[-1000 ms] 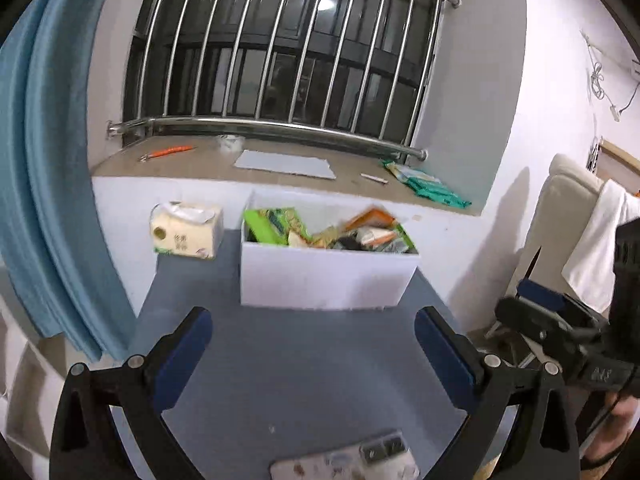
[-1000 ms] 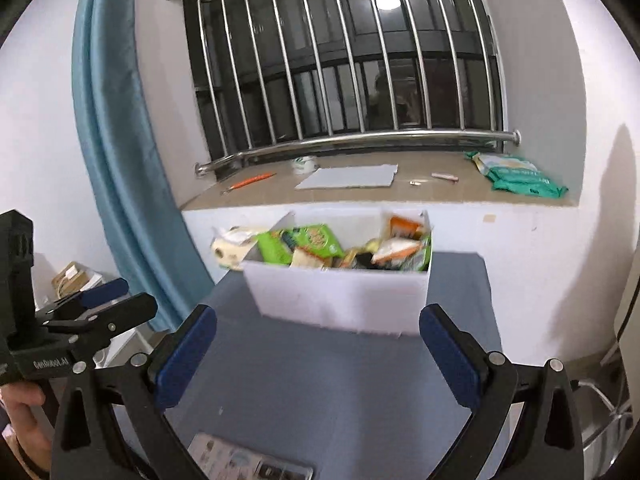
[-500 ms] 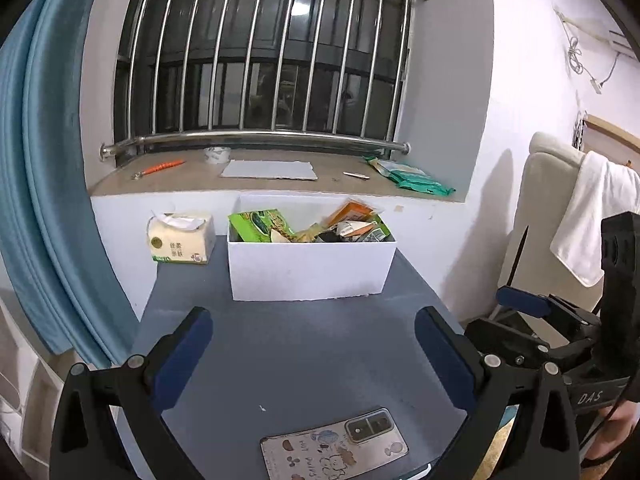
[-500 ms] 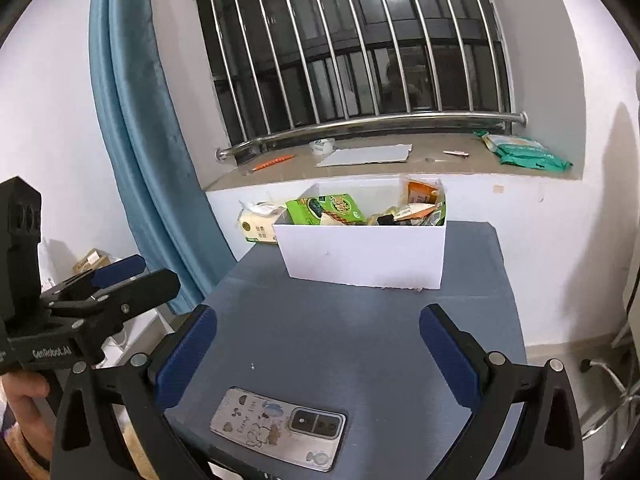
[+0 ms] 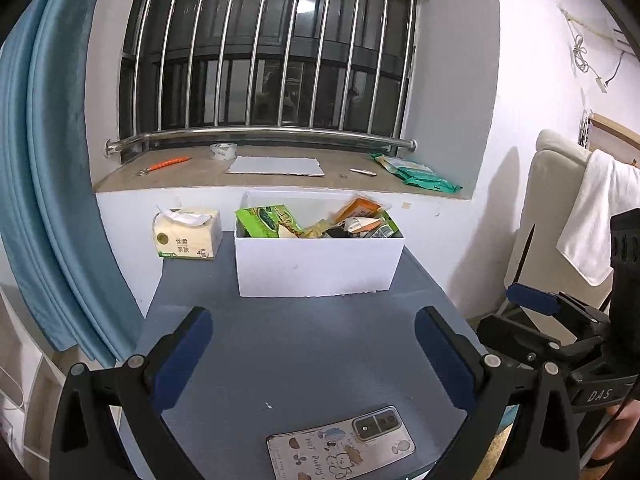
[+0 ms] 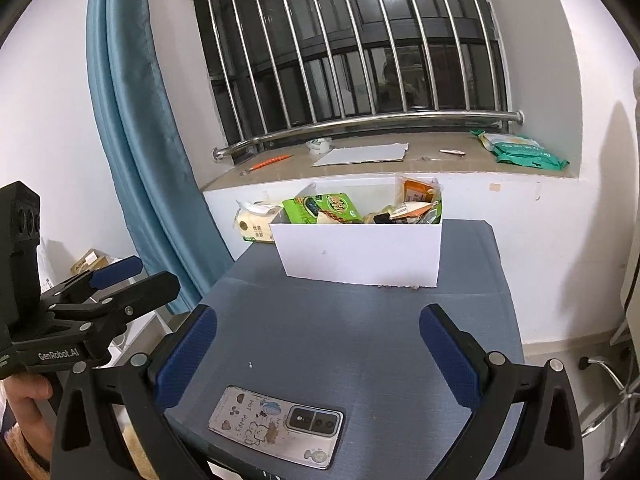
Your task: Organize snacks
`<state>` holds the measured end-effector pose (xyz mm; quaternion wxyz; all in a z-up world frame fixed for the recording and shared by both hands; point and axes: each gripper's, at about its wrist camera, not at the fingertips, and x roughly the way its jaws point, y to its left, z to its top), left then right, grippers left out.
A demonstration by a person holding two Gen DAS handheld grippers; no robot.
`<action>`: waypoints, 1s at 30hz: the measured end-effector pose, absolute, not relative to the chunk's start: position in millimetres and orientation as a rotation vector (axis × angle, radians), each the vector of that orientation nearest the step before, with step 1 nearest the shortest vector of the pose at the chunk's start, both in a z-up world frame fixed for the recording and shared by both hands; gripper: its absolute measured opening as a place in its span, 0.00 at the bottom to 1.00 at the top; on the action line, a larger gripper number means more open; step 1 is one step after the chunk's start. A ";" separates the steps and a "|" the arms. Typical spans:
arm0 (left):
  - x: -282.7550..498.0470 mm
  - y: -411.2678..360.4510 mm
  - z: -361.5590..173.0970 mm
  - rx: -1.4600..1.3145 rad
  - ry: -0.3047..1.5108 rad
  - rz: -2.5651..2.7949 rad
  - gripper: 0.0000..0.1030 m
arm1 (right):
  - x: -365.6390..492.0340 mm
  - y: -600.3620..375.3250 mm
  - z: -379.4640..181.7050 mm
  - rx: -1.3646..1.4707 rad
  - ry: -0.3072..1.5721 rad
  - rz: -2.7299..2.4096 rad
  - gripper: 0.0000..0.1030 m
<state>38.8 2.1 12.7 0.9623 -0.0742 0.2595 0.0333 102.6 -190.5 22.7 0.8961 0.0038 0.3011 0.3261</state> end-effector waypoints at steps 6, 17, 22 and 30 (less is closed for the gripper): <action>39.5 2.8 12.1 -0.155 0.528 0.066 1.00 | 101.0 -188.5 23.3 0.006 0.624 0.675 1.00; 38.4 0.8 11.7 -0.150 0.528 0.070 1.00 | 101.4 -187.8 23.2 0.003 0.630 0.667 1.00; 38.9 1.2 11.2 -0.152 0.528 0.069 1.00 | 100.5 -187.2 23.3 0.000 0.629 0.668 1.00; 39.4 1.6 10.3 -0.155 0.532 0.068 1.00 | 101.3 -186.7 22.7 0.001 0.636 0.662 1.00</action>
